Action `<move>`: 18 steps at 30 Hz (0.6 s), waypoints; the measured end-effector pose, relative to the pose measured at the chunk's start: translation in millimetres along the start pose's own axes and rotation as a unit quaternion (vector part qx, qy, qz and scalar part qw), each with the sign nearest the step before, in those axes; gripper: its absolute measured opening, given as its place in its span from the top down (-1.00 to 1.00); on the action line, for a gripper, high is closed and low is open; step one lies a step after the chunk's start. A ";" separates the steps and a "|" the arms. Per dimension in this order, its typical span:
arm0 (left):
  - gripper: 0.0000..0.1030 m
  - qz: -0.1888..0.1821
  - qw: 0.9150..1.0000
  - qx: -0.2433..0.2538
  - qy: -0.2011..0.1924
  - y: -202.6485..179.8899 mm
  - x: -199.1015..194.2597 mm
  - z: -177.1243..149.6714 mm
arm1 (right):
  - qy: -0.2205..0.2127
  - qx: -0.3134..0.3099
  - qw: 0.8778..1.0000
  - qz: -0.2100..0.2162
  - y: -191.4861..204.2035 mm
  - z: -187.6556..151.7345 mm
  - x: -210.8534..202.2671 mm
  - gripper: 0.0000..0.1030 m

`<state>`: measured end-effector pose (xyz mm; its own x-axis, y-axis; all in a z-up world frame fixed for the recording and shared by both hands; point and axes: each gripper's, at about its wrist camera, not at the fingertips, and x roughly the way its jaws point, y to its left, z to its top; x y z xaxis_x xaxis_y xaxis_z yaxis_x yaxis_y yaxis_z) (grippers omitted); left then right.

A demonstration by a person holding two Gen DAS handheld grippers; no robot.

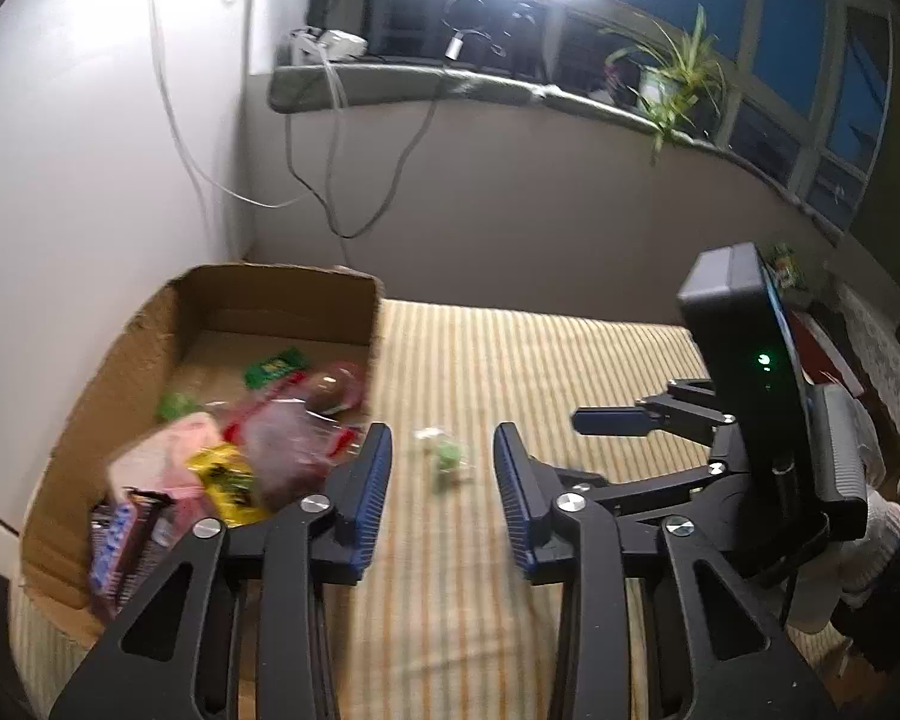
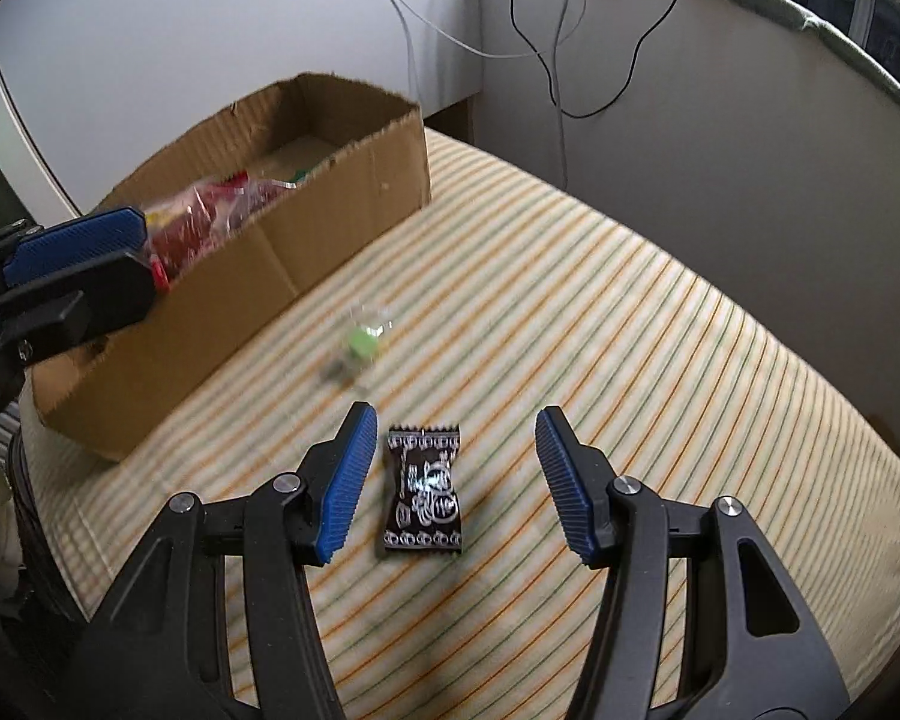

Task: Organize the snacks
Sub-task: 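Withdraw both grippers from the box toward the clear candy and dark bar, then grasp the small clear green candy with the left gripper while the right gripper grasps the dark wrapped bar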

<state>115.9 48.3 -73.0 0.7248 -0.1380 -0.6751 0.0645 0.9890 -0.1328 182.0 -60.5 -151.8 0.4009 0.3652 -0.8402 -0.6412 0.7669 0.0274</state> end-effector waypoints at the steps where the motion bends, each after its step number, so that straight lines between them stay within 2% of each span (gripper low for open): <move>1: 0.41 -0.002 1.000 0.001 0.002 -2.4 1.7 -0.9 | 0.002 0.000 1.000 0.002 -0.8 -1.9 1.2 -0.12; 6: 0.48 -0.013 1.000 -0.005 0.020 -9.7 19.6 -2.1 | 0.008 -0.002 1.000 0.003 -1.5 -9.7 6.0 -0.12; 11: 0.51 -0.008 0.999 -0.007 0.037 -12.3 38.5 -3.4 | 0.011 -0.009 1.000 0.000 -3.1 -15.5 9.3 -0.12; 18: 0.55 0.017 0.999 0.002 0.044 -15.5 56.1 -1.0 | 0.012 -0.018 1.000 -0.011 -5.6 -15.2 11.0 0.14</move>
<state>154.9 25.2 -109.6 0.6634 -0.1081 -0.7404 0.0438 0.9934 -0.1057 180.0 -68.9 -169.5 0.3992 0.3359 -0.8531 -0.6554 0.7552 -0.0094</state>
